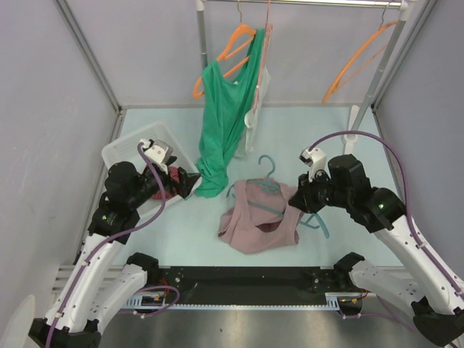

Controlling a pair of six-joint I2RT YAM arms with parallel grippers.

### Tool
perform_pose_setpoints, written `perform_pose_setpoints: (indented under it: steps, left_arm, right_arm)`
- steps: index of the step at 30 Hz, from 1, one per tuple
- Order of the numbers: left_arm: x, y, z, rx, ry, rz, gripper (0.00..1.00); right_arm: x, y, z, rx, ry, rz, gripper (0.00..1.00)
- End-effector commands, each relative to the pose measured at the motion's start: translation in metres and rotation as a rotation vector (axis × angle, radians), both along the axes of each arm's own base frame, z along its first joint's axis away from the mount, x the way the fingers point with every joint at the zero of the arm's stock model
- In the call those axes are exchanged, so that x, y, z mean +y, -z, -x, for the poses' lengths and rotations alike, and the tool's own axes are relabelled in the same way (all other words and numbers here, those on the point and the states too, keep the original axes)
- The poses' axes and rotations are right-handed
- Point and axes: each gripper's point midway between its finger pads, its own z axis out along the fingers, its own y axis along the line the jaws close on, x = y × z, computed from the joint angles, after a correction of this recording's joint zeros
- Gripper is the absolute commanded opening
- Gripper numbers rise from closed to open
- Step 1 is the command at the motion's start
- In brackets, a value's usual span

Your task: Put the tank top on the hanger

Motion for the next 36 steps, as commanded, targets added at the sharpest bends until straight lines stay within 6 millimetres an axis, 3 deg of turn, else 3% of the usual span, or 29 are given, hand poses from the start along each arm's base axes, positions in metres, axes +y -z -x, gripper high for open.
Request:
perform_pose_setpoints:
  steps: [1, 10, 18, 23, 26, 31, 34, 36]
  left_arm:
    - [0.013, -0.006, -0.011, -0.022, -0.089, 0.024, 0.99]
    - [0.016, 0.0, -0.016, 0.003, -0.113, 0.017, 1.0]
    - [0.018, 0.001, -0.018, 0.004, -0.125, 0.014, 0.99]
    - [0.021, 0.001, -0.019, 0.003, -0.14, 0.01, 1.0]
    - [0.022, 0.002, -0.02, 0.005, -0.151, 0.008, 0.99]
    - [0.025, 0.003, -0.021, 0.008, -0.167, 0.004, 0.99]
    - [0.027, 0.003, -0.021, 0.008, -0.176, 0.001, 0.99]
    - [0.029, 0.004, -0.022, 0.009, -0.187, -0.001, 0.99]
  right_arm:
    - [-0.033, -0.023, -0.022, -0.102, 0.226, 0.01, 0.0]
    - [-0.1, -0.039, -0.05, -0.199, 0.581, 0.131, 0.0]
    - [-0.123, -0.081, -0.074, -0.336, 0.72, 0.162, 0.0]
    - [-0.109, -0.105, -0.089, -0.384, 0.685, 0.115, 0.0]
    - [-0.089, -0.114, -0.098, -0.393, 0.622, 0.072, 0.0]
    - [-0.059, -0.117, -0.113, -0.379, 0.56, 0.057, 0.0]
    - [-0.057, -0.12, -0.125, -0.39, 0.607, 0.07, 0.0]
    - [-0.061, -0.132, -0.131, -0.422, 0.657, 0.067, 0.0]
